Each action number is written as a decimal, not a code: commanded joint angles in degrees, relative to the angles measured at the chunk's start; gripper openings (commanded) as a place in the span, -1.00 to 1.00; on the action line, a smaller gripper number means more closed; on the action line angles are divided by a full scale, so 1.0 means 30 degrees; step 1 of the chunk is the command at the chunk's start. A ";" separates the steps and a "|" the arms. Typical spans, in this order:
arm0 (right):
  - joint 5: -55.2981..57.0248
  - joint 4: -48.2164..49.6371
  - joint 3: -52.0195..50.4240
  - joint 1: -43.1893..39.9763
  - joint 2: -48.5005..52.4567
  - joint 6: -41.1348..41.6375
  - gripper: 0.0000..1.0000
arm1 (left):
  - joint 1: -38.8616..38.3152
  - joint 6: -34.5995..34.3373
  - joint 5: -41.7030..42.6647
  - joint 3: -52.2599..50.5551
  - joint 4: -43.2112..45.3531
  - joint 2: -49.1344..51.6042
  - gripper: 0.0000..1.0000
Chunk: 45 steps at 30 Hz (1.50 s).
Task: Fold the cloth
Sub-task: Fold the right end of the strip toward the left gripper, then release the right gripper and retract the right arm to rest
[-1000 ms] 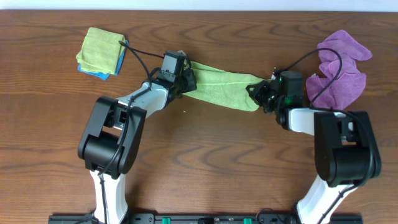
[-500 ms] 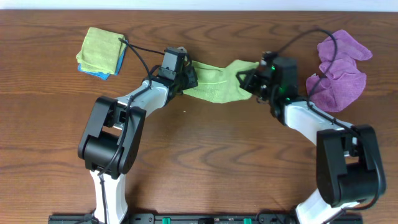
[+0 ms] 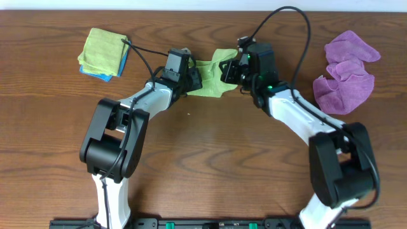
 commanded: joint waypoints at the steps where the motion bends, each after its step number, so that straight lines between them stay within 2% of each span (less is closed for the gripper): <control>1: 0.0627 0.0044 0.0860 0.0576 0.1086 -0.0452 -0.97 | -0.0036 0.0131 0.0000 0.0459 -0.0080 0.0131 -0.88; 8: 0.1107 -0.0430 0.3410 0.1421 0.3475 -0.0663 -0.97 | 0.0248 0.0503 -0.0036 0.0466 -0.0838 -0.0772 -0.88; 15: 0.1399 -0.1581 0.4918 0.2164 0.4524 -0.1304 -0.97 | 0.1705 0.0707 -0.0073 0.0474 -0.2004 -0.2382 -0.88; 26: 0.1603 -0.1428 0.5399 0.3432 0.4524 -0.1304 -0.60 | 0.3708 0.1501 -0.0051 0.0474 -0.2149 -0.4597 -0.88; 40: 0.1581 -0.1501 0.7337 0.3796 0.4517 -0.1304 -0.50 | 0.3978 0.1785 -0.0007 0.0474 -0.2922 -0.4860 -0.88; 42: 0.1450 -0.2244 0.7395 0.3628 0.4299 -0.1311 -0.39 | 0.3993 0.1792 -0.0007 0.0474 -0.3279 -0.4889 -0.88; 43: 0.1450 -0.3468 0.7402 0.3402 0.3905 -0.1319 -0.19 | 0.4022 0.1800 0.0022 0.0474 -0.3789 -0.4918 -0.61; 44: 0.1450 -0.4065 0.7402 0.3286 0.3723 -0.1326 -0.11 | 0.4065 0.1800 0.0073 0.0474 -0.4058 -0.4925 -0.42; 45: 0.1406 -0.4983 0.7402 0.3133 0.3388 -0.1523 0.05 | 0.4124 0.1858 0.0350 0.0474 -0.4444 -0.4954 -0.14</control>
